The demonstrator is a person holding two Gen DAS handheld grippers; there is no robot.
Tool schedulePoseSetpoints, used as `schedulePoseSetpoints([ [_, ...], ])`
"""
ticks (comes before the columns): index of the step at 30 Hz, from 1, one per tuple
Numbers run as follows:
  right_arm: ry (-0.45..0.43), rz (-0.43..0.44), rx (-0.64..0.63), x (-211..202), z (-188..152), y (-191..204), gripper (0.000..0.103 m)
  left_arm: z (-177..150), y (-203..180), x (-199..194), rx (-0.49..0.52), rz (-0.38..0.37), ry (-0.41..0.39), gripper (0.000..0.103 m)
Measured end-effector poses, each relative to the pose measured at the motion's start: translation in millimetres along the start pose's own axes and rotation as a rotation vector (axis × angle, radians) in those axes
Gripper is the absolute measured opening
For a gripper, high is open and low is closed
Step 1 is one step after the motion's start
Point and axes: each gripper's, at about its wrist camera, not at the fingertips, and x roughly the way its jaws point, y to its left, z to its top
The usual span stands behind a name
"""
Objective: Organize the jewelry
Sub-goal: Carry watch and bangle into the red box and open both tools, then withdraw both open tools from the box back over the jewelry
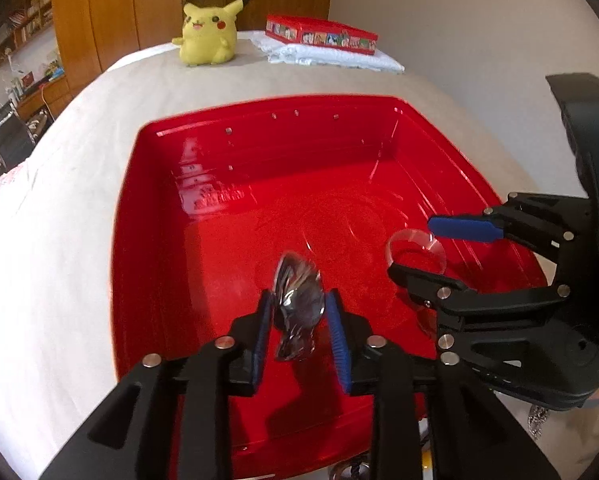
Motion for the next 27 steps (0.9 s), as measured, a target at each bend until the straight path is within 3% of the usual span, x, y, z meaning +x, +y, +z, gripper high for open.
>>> schedulePoseSetpoints([
  [3,-0.007,-0.003,0.004,-2,1,-2,0.054,2,1,-8,-0.002,0.01,-0.028,0.051],
  [10,-0.062,0.003,0.039,-29,1,-14,0.056,2,-3,-39,0.002,0.02,-0.073,0.053],
  [16,-0.184,0.049,0.077,-94,-24,-19,0.062,-18,-8,-92,0.021,0.024,-0.145,0.07],
  [19,-0.241,0.08,0.084,-128,-47,-16,0.072,-39,-12,-117,0.051,0.035,-0.168,0.073],
  [21,-0.272,0.087,0.09,-147,-63,-11,0.087,-60,-16,-132,0.075,0.045,-0.175,0.075],
  [27,-0.309,0.167,0.096,-190,-136,12,0.087,-127,-22,-159,0.091,0.055,-0.171,0.079],
])
